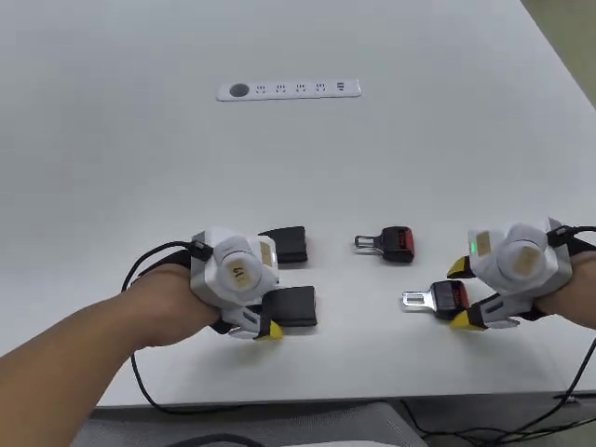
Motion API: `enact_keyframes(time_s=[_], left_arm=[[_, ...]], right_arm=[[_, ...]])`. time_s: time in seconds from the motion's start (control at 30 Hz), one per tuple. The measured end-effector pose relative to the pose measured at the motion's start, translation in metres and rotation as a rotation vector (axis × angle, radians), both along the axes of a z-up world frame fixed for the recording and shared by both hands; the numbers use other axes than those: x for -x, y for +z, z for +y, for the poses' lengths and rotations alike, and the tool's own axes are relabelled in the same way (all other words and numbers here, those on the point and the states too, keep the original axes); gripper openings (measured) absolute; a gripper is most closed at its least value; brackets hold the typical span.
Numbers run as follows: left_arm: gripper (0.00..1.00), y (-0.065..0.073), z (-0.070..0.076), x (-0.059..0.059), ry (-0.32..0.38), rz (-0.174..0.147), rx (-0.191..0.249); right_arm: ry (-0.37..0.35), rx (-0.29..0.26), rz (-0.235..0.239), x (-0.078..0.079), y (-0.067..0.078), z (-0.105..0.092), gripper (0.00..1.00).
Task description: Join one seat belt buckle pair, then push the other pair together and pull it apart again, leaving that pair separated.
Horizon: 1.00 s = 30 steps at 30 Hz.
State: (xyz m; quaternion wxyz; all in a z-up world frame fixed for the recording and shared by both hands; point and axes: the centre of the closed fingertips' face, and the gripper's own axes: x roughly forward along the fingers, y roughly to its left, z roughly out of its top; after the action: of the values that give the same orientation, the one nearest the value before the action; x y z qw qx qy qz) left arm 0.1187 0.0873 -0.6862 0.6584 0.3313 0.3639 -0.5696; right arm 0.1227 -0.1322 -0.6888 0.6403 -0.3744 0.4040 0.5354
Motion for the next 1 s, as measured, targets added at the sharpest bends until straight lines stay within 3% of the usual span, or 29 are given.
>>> enact_keyframes(time_s=[0.17,0.33,0.63,0.77,1.0], left_arm=[[0.41,-0.003,-0.002,0.000,-0.026,0.010,-0.019],[0.35,-0.004,-0.004,0.003,-0.036,0.039,-0.006],[0.34,-0.005,-0.004,0.005,-0.052,0.030,-0.011],[0.34,-0.005,-0.004,0.006,-0.050,0.031,-0.012],[0.34,-0.005,-0.004,0.006,-0.050,0.028,-0.024]], right_arm=[[0.017,0.006,0.019,0.000,-0.007,-0.002,0.34],[0.034,0.000,0.035,0.002,-0.005,0.001,0.34],[0.040,-0.012,0.047,0.004,-0.004,0.002,0.33],[0.037,0.011,0.042,0.003,-0.006,0.003,0.33],[0.057,-0.009,0.037,0.010,-0.006,0.026,0.33]])
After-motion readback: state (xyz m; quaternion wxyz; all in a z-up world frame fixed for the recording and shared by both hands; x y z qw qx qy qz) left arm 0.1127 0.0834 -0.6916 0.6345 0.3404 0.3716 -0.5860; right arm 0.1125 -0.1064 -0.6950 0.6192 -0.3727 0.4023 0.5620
